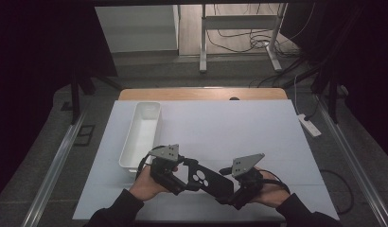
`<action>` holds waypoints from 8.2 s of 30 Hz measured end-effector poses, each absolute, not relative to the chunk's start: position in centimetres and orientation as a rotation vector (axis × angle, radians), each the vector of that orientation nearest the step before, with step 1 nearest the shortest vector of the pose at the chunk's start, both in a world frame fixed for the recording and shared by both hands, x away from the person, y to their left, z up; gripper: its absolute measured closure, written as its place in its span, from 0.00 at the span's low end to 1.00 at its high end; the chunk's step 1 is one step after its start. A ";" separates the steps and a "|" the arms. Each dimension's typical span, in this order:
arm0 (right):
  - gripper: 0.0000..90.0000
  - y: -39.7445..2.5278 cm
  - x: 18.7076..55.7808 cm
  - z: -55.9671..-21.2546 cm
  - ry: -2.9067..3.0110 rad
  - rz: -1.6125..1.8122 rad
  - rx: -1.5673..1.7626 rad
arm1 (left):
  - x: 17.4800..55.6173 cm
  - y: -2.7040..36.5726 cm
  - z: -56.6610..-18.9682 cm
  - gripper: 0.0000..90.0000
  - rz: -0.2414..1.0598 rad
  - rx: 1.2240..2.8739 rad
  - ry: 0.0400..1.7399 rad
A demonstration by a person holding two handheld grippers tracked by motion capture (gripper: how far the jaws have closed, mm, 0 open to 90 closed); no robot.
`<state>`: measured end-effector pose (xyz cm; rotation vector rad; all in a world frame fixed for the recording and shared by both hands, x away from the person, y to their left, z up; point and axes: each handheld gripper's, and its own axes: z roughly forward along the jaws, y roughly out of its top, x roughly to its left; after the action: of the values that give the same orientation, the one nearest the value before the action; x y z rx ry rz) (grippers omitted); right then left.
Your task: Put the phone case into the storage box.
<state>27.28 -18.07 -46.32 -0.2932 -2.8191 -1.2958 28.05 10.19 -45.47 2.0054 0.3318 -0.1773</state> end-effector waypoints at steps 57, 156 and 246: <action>0.10 -16.4 27.8 -47.0 -3.125 -1.179 -0.724 | 28.8 8.8 -43.2 0.17 -0.030 1.983 0.730; 0.94 -19.1 27.4 -45.5 -2.844 -1.368 -0.564 | 28.5 12.4 -44.1 0.73 -0.058 1.926 0.643; 0.00 -26.3 26.0 -46.2 -2.902 -1.159 -1.206 | 30.3 17.0 -40.2 0.93 0.097 1.942 0.751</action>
<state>25.98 -26.31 -46.17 -1.2061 -2.9017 -1.1586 30.32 17.02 -40.20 1.9420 0.7507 0.0967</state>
